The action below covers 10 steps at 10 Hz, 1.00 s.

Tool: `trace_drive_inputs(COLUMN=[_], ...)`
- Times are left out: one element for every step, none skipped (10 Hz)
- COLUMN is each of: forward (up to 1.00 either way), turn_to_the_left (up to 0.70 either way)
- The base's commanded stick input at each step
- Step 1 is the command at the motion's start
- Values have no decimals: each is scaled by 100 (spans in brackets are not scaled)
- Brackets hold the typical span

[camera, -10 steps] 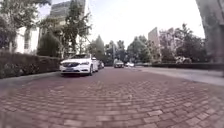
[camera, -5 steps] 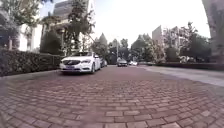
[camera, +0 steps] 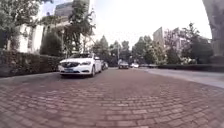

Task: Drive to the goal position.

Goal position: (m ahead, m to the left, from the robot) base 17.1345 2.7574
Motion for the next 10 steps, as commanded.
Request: trace_drive_inputs(forward=[70,70,70,70,70,70,70,70,70,70], turn_to_the_left=[0,0,0,0,0,0,0,0,0,0])
